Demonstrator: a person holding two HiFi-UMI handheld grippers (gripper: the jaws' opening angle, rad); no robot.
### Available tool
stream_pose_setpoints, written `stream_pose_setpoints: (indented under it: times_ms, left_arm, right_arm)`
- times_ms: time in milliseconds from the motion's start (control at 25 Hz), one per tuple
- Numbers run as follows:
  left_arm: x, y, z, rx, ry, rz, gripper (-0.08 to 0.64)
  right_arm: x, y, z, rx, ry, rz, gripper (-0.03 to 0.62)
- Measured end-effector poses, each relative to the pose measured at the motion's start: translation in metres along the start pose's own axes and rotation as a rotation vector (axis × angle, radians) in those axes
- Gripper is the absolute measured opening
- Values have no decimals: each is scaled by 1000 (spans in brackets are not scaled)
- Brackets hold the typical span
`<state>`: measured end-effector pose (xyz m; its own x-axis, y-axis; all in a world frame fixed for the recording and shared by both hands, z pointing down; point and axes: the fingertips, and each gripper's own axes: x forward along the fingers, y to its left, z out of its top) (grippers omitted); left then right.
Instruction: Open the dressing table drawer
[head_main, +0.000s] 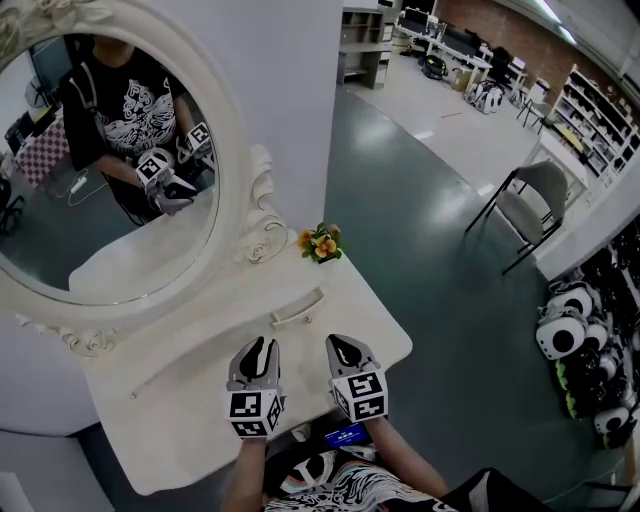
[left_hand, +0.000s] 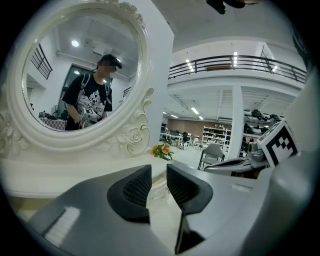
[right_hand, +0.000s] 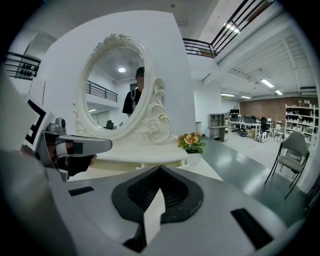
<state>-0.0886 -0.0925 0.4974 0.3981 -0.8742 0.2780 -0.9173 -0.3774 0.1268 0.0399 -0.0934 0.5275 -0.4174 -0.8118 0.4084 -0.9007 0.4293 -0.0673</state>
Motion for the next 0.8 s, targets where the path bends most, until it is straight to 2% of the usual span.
stream_pose_setpoints:
  times_ms: [800]
  left_arm:
    - [7,4,-3,-13,7,8,76]
  right_arm:
    - [7,6,3,-11,-13,52,0]
